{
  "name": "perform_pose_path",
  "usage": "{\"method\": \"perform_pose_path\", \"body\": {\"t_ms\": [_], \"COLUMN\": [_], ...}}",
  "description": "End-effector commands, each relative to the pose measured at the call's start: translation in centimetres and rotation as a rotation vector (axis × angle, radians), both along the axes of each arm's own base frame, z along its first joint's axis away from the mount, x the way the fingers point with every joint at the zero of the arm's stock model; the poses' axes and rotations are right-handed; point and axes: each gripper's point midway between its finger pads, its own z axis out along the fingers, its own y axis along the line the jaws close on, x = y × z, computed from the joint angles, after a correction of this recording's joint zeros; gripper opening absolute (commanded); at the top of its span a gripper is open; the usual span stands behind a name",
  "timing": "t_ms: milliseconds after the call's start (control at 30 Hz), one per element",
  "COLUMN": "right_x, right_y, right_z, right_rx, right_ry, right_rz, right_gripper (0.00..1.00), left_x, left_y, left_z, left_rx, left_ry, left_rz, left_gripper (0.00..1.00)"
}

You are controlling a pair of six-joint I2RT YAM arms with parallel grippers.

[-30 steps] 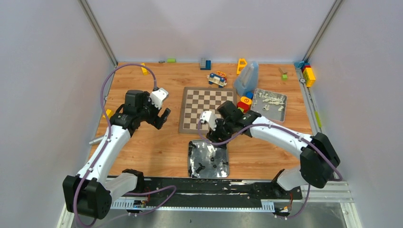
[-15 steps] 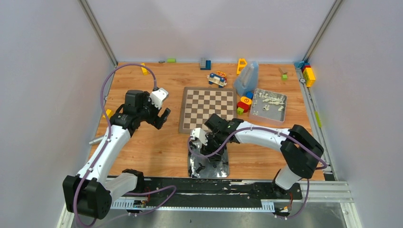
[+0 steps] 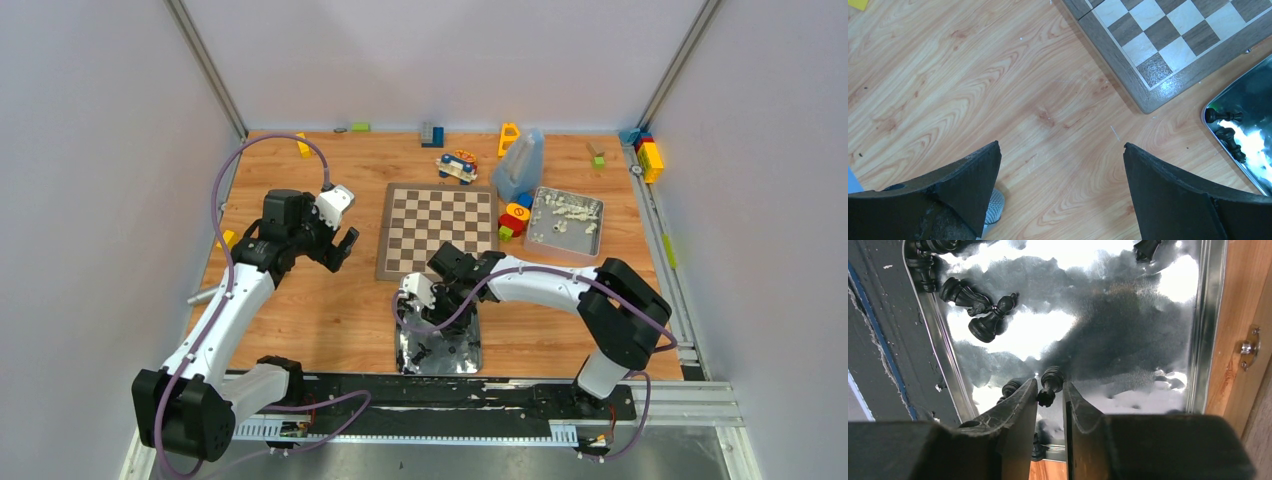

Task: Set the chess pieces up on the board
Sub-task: Pick up the chess piece from the storage box, then place the chess piece on the chessboard.

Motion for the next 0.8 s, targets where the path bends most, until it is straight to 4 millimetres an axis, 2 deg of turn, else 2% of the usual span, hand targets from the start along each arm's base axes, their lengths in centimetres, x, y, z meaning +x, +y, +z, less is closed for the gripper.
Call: {"method": "perform_pose_path", "body": {"t_ms": [0,100,233,500,667,767], "right_x": [0.9,1.7,3.7,10.1,14.1,15.2], "right_y": [1.1,1.7,2.6,5.4,7.4,8.8], "right_z": [0.7,2.0,4.3,8.8,8.7,7.9], "right_rx": [0.04,0.065,0.098,0.15,0.139,0.131], "right_ry": [-0.05,-0.084,-0.133,-0.234,-0.249,-0.224], "right_rz": [0.017,0.012,-0.006,-0.091,-0.153,-0.161], "right_gripper": [0.22,0.12,0.06,0.03,0.03,0.03], "left_x": [0.5,0.6,1.0,1.7,2.0,2.3], "left_y": [0.1,0.3,1.1,3.0,4.1,4.7], "left_z": [1.2,1.2,0.9,1.5,1.8,1.8], "left_rx": [-0.008,-0.008,-0.013,-0.055,-0.062,-0.056], "left_ry": [-0.052,-0.051,-0.028,-0.019,-0.023,-0.026], "left_rz": [0.005,0.024,0.069,0.154,0.199,0.224], "left_gripper": [1.0,1.0,1.0,1.0,1.0,1.0]}}
